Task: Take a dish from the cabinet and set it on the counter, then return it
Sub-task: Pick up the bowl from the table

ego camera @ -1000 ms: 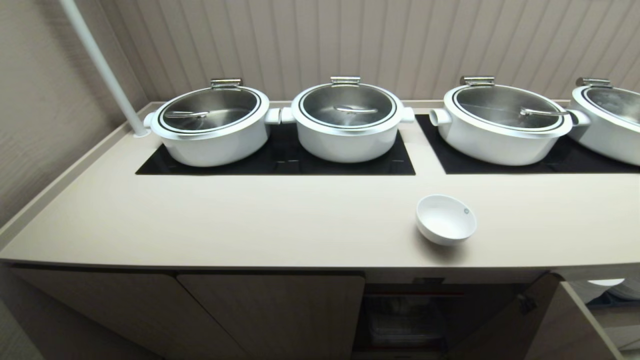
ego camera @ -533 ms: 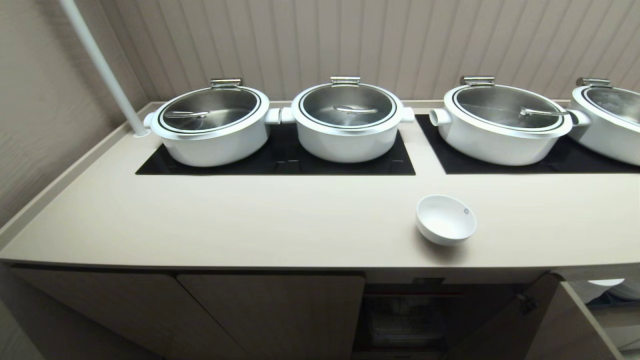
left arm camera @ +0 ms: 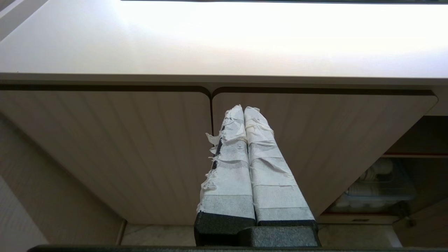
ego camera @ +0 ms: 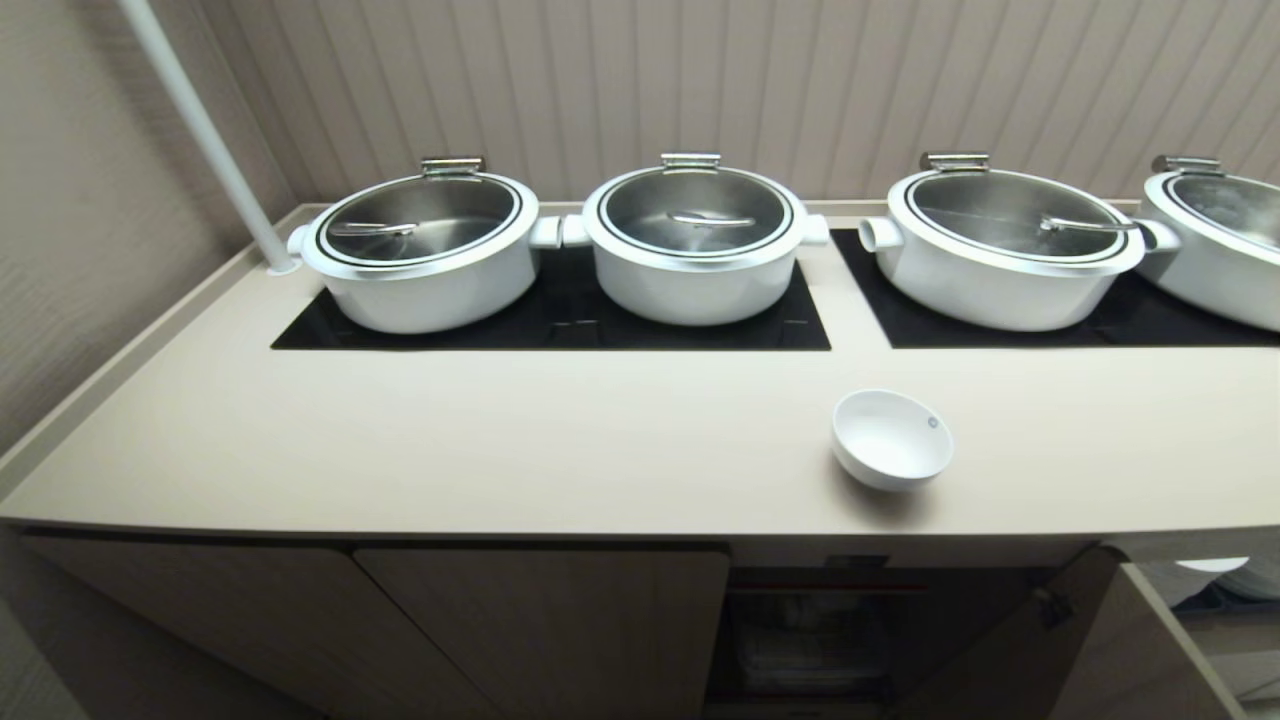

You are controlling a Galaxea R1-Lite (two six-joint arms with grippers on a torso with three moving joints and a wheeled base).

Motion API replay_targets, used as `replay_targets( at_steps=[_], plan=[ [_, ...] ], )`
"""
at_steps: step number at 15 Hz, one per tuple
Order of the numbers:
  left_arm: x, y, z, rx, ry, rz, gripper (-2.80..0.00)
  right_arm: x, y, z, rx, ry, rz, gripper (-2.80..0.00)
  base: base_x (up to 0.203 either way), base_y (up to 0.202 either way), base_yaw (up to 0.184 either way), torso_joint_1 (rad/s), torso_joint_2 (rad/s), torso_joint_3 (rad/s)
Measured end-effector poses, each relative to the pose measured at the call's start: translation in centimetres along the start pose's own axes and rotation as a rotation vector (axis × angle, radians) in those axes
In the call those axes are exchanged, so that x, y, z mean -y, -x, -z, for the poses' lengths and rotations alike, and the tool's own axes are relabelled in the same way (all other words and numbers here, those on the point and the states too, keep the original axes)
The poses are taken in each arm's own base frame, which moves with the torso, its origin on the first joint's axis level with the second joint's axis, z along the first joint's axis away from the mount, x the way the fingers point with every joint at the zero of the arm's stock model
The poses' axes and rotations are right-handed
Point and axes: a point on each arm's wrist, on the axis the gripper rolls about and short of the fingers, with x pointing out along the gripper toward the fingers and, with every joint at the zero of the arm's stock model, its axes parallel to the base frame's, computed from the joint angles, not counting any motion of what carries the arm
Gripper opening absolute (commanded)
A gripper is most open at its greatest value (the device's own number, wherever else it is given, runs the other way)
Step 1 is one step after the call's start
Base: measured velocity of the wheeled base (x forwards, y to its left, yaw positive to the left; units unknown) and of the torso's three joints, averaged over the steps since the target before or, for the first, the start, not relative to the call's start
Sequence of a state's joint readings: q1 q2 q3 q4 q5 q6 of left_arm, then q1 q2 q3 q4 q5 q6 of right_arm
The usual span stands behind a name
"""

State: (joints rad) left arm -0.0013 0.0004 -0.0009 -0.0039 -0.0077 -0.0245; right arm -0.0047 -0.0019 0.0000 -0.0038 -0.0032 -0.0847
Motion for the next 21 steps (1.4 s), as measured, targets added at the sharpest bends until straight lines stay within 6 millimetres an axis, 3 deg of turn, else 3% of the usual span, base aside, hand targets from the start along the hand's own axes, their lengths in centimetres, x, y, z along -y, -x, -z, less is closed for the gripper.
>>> replay_targets(
  at_steps=[21],
  plan=[
    [0.00,0.00,0.00,0.000,0.000,0.000,-2.80,0.00,0.00,-0.01,0.000,-0.001,-0.001,-2.80,0.000,0.000,0.000,0.000,0.00,0.000]
  ],
)
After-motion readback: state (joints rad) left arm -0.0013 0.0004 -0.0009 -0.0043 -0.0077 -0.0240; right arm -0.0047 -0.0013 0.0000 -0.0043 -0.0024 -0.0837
